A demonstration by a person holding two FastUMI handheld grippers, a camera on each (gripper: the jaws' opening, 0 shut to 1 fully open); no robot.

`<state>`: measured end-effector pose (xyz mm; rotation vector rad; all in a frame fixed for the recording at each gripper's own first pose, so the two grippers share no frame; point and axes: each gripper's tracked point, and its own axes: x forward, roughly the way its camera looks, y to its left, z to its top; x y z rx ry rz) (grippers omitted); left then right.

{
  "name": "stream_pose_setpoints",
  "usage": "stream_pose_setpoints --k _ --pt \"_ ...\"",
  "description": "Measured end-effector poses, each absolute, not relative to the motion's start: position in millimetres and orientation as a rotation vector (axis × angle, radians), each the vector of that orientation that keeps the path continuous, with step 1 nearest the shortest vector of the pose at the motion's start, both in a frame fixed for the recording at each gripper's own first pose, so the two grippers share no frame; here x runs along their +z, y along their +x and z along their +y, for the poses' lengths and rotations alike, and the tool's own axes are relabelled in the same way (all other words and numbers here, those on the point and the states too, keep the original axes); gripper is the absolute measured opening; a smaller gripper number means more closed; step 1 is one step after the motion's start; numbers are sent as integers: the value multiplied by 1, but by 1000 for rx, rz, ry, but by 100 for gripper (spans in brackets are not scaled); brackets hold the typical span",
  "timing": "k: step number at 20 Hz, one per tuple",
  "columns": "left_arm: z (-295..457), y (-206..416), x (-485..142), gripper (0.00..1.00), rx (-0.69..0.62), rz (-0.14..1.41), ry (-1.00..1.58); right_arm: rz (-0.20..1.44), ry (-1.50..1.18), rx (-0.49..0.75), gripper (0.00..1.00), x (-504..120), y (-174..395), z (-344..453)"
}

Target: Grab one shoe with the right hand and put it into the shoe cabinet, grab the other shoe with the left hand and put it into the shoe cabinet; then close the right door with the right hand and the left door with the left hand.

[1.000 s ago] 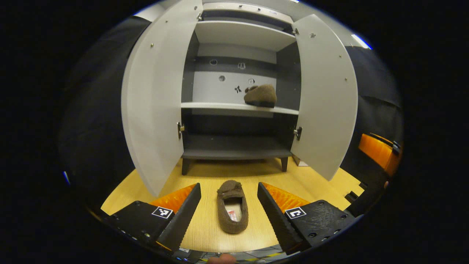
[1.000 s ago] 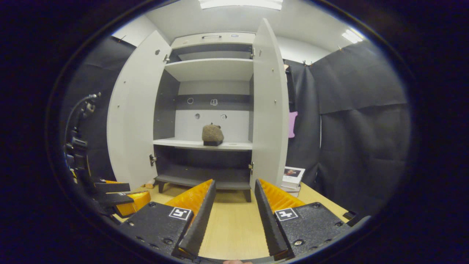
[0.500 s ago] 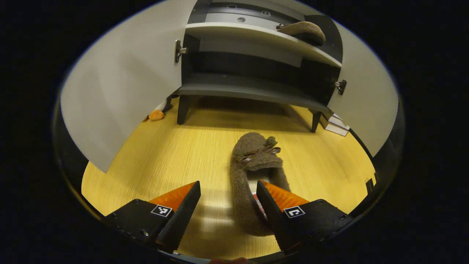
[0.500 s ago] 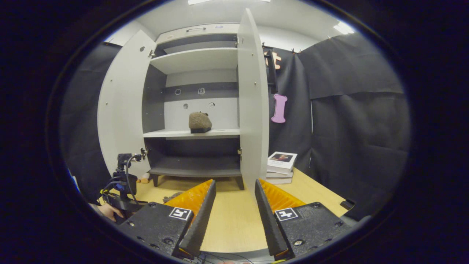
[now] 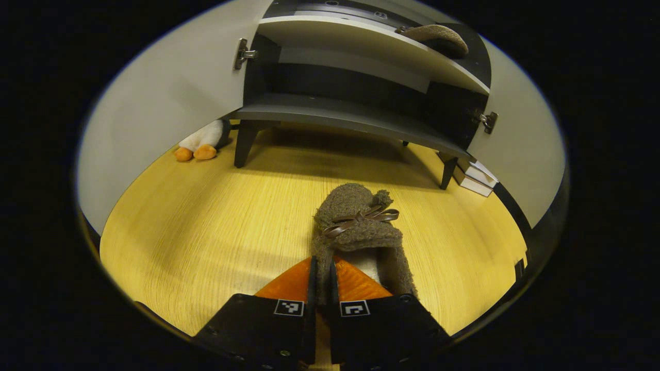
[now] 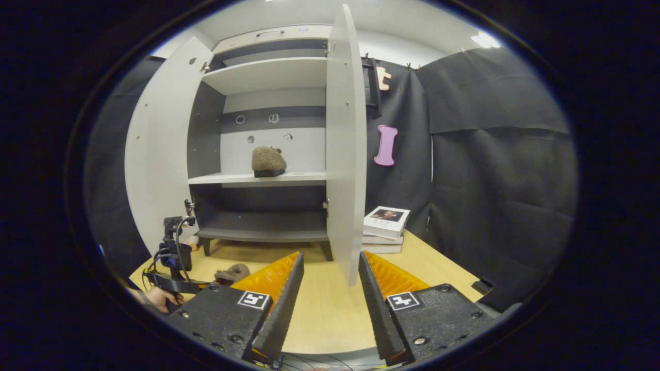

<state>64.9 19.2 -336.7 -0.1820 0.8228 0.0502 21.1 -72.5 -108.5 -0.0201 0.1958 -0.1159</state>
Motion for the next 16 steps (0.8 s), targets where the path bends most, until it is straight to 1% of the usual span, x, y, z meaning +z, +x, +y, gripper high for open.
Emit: stream_pose_setpoints --k 1,2,3,4,6,7,8,12,15,16 --pt "21 66 -338 22 56 832 -184 197 -22 -108 72 -109 23 -70" --pt "18 66 -335 4 43 826 -197 200 -22 -97 72 -111 24 -67" --pt "18 64 -330 1 55 824 -204 204 -24 -85 72 -112 25 -64" --pt "20 63 -319 1 72 806 -198 207 -26 -74 69 -113 26 -61" --pt "23 62 -280 1 100 749 -178 205 -34 -56 69 -111 31 -56" --pt "25 66 -254 1 104 707 -172 203 -38 -47 72 -111 32 -53" --pt "24 70 -229 1 104 665 -180 203 -42 -39 69 -111 32 -51" --pt "23 104 -130 1 117 521 -241 194 -46 -4 69 -109 33 -39" --pt "29 149 -69 1 143 416 -216 188 -54 22 69 -108 33 -33" --pt "31 164 -50 1 159 382 -221 186 -57 29 72 -106 33 -33"
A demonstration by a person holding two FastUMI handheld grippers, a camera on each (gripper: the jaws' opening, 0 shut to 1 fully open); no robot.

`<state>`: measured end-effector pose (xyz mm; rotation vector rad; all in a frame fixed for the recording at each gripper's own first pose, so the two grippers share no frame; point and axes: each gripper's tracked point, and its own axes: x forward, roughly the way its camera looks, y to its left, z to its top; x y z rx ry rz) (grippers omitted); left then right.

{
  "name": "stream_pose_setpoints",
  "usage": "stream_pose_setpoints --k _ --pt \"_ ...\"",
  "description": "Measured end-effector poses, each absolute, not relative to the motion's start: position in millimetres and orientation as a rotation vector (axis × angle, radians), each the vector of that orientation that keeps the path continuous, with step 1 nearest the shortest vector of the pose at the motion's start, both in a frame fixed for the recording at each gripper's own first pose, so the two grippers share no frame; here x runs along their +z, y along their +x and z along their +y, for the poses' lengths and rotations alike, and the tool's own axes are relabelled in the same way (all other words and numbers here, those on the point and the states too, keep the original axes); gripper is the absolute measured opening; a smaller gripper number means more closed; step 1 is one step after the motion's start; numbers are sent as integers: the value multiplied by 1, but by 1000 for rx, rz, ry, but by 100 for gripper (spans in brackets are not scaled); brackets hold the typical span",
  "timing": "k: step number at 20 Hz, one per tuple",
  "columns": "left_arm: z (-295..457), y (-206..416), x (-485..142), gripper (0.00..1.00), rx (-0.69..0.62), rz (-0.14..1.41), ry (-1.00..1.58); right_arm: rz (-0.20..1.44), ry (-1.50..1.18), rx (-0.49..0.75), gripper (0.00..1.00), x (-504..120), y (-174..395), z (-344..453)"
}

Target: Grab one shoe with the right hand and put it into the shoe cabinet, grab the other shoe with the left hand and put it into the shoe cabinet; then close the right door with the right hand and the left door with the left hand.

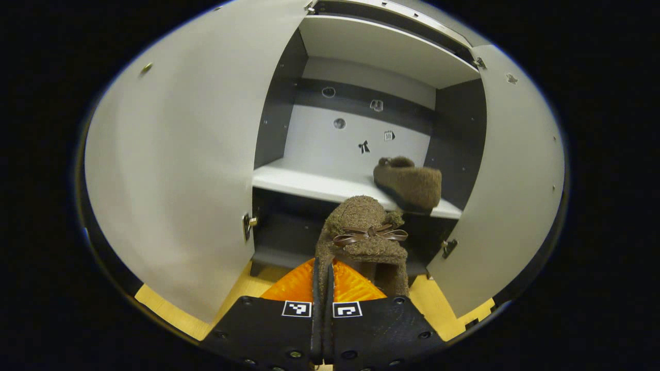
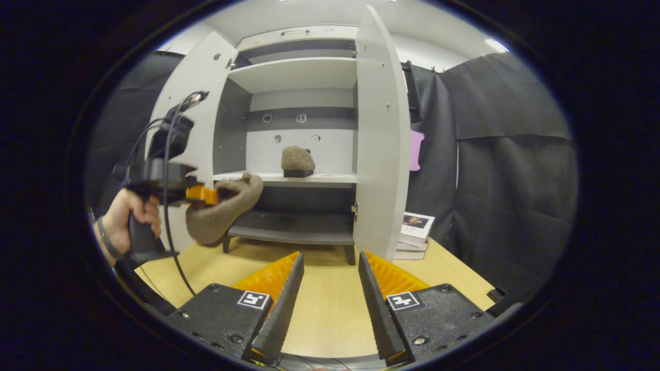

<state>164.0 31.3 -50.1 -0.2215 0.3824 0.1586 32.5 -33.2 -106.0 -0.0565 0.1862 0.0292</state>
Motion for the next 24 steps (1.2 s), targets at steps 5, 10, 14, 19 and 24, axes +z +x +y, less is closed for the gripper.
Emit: stream_pose_setpoints --k 5,10,14,19,24 --pt "45 254 13 1 187 337 -322 181 -51 30 72 -103 32 -36" --pt "69 316 -2 1 259 425 -245 188 -32 -14 72 -105 33 -51" --pt "78 334 -30 1 294 526 -261 198 -25 -52 69 -105 36 -67" --pt "81 343 -32 4 298 539 -248 208 -21 -73 72 -109 40 -75" --pt "84 345 -18 19 297 491 -239 218 -20 -51 69 -113 46 -67"
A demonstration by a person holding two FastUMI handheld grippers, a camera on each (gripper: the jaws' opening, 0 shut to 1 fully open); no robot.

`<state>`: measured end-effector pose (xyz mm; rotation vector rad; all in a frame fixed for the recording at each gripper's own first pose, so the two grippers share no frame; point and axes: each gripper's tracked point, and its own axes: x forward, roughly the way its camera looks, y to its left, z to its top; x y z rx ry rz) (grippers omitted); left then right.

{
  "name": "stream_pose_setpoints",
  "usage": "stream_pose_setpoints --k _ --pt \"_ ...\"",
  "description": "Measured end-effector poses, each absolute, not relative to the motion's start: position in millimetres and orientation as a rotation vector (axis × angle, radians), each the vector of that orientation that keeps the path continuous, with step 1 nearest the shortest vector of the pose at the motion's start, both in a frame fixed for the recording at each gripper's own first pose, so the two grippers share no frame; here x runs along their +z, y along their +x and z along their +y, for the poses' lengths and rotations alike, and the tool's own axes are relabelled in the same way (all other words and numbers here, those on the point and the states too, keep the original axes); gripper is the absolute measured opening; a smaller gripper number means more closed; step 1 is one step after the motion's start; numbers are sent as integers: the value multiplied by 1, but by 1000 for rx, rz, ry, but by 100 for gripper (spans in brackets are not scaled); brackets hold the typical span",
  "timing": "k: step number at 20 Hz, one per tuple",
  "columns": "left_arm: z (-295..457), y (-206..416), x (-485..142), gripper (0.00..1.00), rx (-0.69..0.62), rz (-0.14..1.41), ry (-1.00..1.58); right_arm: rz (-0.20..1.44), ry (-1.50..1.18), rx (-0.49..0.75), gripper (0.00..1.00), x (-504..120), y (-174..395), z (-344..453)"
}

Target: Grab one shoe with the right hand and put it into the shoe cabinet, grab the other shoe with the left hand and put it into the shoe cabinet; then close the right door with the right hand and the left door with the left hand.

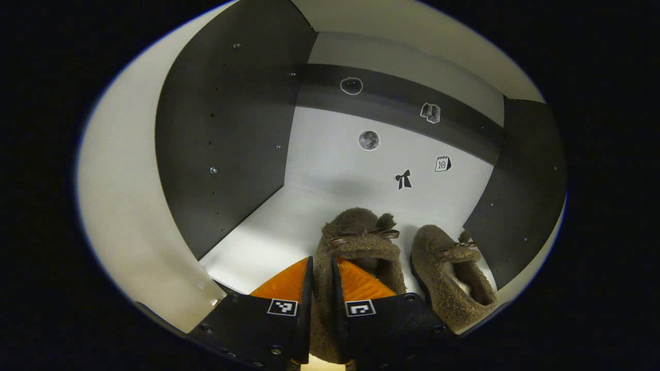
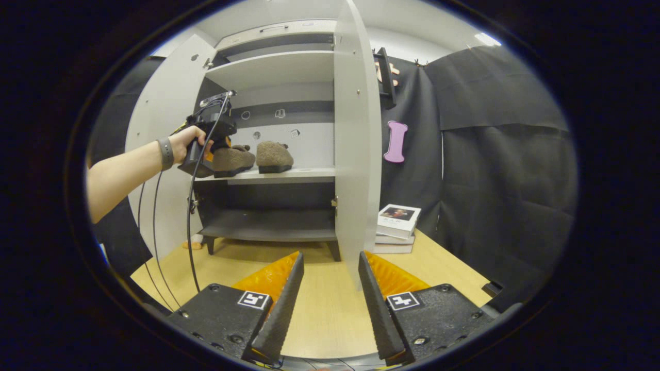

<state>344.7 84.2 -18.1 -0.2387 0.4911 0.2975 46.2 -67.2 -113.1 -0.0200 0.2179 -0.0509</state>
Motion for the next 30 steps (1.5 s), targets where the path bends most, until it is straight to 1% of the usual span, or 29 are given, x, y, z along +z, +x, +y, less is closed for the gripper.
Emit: stream_pose_setpoints --k 2,3,4,5,6,7,8,9,11,12,13,14,15,20,21,22,25,27,30 --pt "85 345 4 19 286 416 -203 216 -31 -47 69 -114 47 -66" --pt "80 344 15 19 261 387 -189 219 -29 -41 72 -115 47 -65" --pt "80 340 23 38 253 367 -165 223 -26 -37 69 -117 47 -64" --pt "83 335 32 57 259 344 -136 227 -23 -33 69 -118 47 -62" --pt "83 331 37 76 257 328 -112 229 -21 -29 72 -119 47 -61" --pt "82 326 42 87 256 311 -96 229 -20 -25 69 -119 46 -60" --pt "83 318 48 74 266 296 -82 229 -20 -21 69 -119 45 -58" --pt "83 311 53 74 267 280 -70 227 -24 -18 69 -118 45 -57" --pt "77 292 60 77 248 255 -52 224 -27 -10 69 -118 44 -55" --pt "74 281 62 92 234 245 -45 224 -25 -7 72 -118 43 -54" --pt "72 271 66 84 226 222 -37 226 -22 -4 72 -119 41 -53" --pt "71 259 70 90 223 198 -34 226 -20 -4 72 -119 40 -52" --pt "70 246 74 92 217 172 -34 224 -19 -4 69 -118 38 -51" --pt "57 166 79 93 152 30 -35 181 -22 5 69 -106 26 -49" --pt "53 149 74 93 147 31 -30 175 -19 6 69 -104 22 -51" --pt "50 134 67 93 141 38 -35 170 -14 9 72 -102 22 -51" --pt "38 96 47 93 127 63 -102 143 -2 19 72 -91 18 -50" --pt "34 76 35 93 119 54 -119 116 0 36 72 -82 15 -48" --pt "31 45 19 94 132 53 -144 68 11 45 72 -62 10 -56"
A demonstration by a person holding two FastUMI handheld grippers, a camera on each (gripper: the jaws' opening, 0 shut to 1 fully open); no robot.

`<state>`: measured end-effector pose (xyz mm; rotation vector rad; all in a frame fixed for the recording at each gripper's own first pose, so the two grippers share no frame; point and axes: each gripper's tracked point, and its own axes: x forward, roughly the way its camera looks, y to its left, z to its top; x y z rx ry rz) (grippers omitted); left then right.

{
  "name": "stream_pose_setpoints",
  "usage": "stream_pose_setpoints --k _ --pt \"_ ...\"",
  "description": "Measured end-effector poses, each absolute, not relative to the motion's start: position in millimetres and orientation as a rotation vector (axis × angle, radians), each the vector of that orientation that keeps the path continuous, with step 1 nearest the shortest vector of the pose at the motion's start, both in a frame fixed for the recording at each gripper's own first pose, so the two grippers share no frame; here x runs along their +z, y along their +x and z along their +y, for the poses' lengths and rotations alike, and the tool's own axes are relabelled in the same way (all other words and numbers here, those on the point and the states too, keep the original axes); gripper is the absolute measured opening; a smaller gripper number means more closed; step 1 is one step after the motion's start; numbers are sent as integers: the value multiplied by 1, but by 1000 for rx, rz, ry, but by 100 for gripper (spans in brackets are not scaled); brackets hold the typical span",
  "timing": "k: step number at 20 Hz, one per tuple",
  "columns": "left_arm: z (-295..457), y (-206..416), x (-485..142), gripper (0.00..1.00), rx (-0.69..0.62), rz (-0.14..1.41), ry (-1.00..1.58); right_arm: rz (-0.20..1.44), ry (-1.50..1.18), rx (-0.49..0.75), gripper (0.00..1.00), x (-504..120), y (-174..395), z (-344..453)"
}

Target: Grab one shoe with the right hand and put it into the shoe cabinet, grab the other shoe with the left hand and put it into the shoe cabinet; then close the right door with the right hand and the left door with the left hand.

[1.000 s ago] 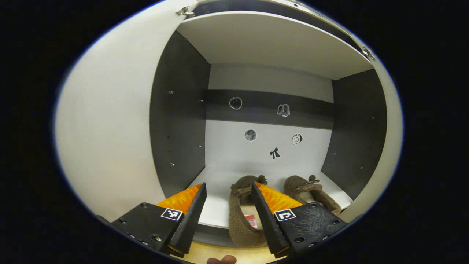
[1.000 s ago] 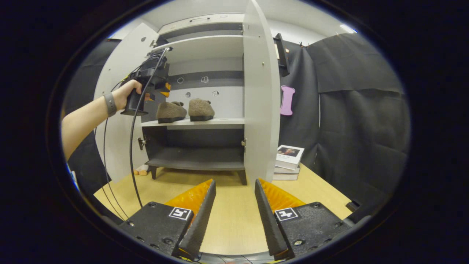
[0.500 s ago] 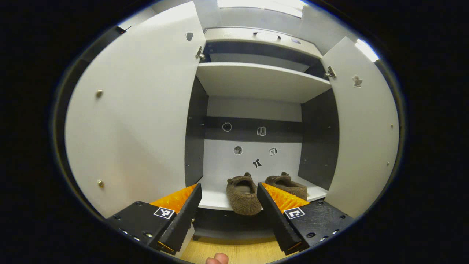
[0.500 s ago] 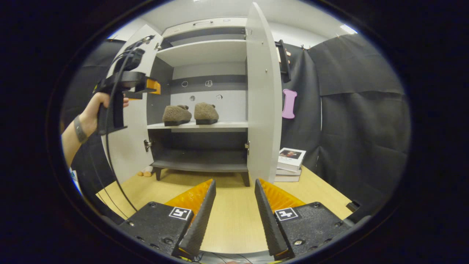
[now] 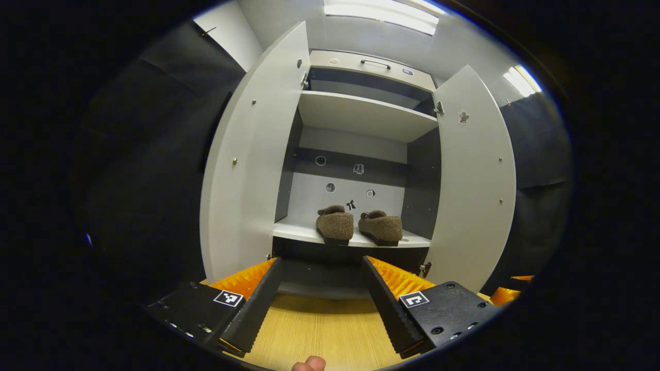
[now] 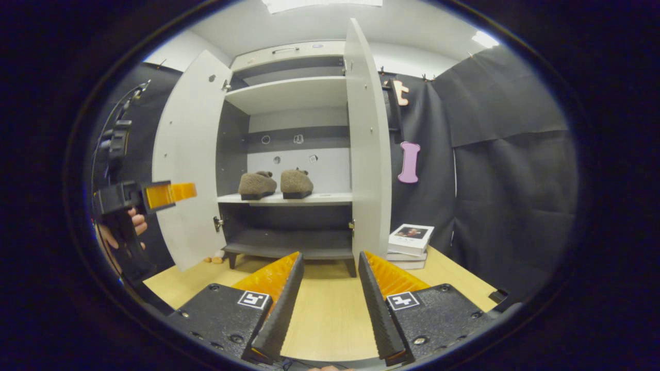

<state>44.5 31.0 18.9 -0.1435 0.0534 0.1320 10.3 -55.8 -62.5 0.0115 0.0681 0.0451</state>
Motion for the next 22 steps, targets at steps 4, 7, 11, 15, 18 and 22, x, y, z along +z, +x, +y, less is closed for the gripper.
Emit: stream_pose_setpoints --k 4,7,11,15,18,22 --pt "25 12 0 94 164 89 -111 -13 53 10 71 -11 9 -92" --pt "15 -2 -6 94 155 97 -135 -81 83 24 84 38 18 -121" --pt "1 -11 -13 94 113 110 -193 -165 11 -58 95 94 37 -179" --pt "0 -18 -15 94 113 112 -156 -183 -54 -65 97 135 71 -205" --pt "-1 -21 -17 94 114 114 -121 -155 -86 -62 98 149 110 -220" --pt "-6 -22 -17 94 105 116 -124 -91 -72 -79 99 156 156 -238"
